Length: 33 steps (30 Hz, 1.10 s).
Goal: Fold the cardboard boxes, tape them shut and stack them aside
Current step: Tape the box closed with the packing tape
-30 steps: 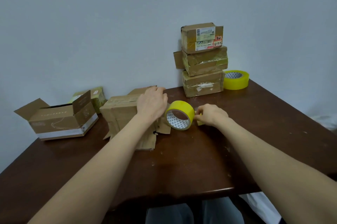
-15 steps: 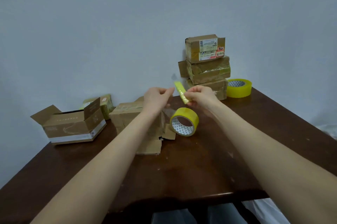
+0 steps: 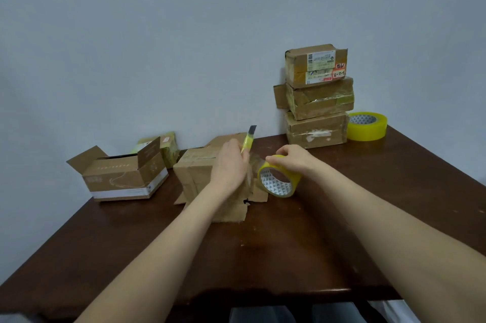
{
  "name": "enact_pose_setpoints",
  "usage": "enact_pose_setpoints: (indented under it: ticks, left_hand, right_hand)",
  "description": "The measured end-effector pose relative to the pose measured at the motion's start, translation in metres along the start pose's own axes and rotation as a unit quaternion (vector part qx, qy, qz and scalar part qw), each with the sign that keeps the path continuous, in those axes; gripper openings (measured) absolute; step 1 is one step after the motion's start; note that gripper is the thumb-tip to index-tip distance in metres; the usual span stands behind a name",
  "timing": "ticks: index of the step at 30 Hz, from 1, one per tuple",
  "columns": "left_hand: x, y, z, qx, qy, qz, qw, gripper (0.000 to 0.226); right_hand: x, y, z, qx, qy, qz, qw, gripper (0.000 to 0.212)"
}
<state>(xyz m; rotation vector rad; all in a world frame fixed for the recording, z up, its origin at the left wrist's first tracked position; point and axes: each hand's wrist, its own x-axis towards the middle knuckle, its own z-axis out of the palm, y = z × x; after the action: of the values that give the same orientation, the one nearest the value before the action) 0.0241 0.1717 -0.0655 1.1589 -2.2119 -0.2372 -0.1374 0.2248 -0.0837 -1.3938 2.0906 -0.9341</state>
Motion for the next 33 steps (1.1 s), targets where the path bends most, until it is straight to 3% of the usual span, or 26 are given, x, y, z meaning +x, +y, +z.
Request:
enact_pose_setpoints:
  ticks: [5, 14, 21, 25, 28, 33]
  left_hand:
    - [-0.012, -0.011, 0.004, -0.007, 0.029, -0.008, 1.0, 0.018]
    - [-0.017, -0.009, 0.004, -0.012, 0.034, -0.009, 0.999, 0.017]
    - [-0.019, -0.012, 0.003, 0.003, 0.025, 0.037, 0.999, 0.017]
    - [-0.02, -0.013, 0.002, 0.009, 0.02, 0.052, 0.998, 0.016]
    - [-0.02, -0.014, 0.001, 0.018, 0.014, 0.057, 0.998, 0.016]
    - [-0.019, -0.017, 0.002, 0.017, 0.008, 0.061, 0.998, 0.014]
  right_hand:
    - [0.004, -0.003, -0.012, -0.011, -0.036, -0.012, 0.999, 0.046]
    - [-0.002, -0.008, 0.003, -0.094, 0.007, -0.01, 0.996, 0.047]
    - [-0.009, -0.013, 0.01, -0.056, 0.075, 0.021, 0.995, 0.018]
    - [-0.007, -0.018, 0.008, -0.084, 0.028, 0.019, 0.996, 0.03]
    - [-0.004, -0.021, 0.008, -0.097, 0.008, 0.025, 0.995, 0.022]
    - [-0.007, -0.016, 0.013, -0.073, 0.08, 0.043, 0.993, 0.011]
